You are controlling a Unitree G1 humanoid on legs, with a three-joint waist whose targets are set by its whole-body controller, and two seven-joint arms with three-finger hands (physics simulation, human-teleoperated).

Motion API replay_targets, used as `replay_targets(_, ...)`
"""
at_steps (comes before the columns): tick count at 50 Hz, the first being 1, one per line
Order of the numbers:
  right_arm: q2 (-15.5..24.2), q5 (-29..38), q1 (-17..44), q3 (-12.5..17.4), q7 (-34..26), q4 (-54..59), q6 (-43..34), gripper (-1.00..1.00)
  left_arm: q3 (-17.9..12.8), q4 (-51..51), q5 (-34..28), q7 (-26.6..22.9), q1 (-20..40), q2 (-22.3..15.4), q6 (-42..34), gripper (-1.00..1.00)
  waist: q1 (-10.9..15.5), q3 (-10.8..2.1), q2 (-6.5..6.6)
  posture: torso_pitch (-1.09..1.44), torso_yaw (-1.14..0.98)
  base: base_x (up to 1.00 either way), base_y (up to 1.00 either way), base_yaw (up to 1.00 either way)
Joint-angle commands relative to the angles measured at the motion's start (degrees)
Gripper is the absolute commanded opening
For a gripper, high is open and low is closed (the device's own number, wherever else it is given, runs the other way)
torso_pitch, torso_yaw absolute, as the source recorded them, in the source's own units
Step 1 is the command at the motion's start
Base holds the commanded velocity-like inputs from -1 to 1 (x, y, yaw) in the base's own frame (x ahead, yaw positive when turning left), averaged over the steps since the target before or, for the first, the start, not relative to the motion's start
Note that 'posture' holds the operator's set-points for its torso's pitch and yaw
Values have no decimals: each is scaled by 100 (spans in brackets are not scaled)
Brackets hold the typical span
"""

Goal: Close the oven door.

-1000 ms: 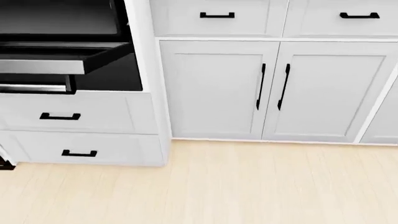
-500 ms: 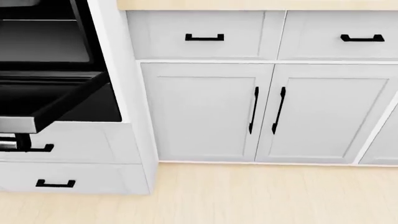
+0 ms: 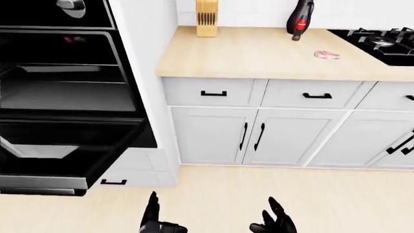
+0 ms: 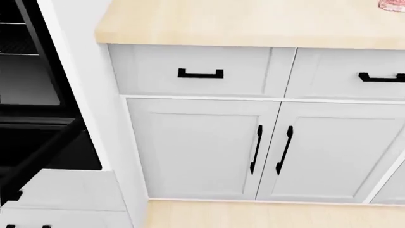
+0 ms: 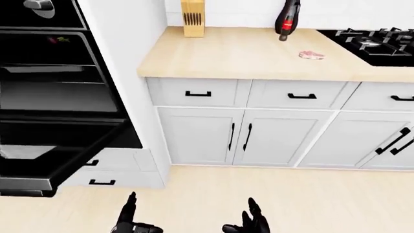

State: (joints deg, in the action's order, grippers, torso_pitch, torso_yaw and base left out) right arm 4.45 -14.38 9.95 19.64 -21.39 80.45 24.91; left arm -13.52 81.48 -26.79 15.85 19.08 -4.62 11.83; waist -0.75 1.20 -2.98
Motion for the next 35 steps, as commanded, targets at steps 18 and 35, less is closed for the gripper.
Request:
replay_targets(18,-31,36,84,-36,-88,-101,167,100,-21,-161,12,84,127,-103,93,100,-11,114,426,0,0,2,0,0)
replay_targets(35,-24,89,83,-53,-67,-102,223,100,-17,-161,0,85,124,-99,88,100,-10,-243,313,0,0,0,0,0)
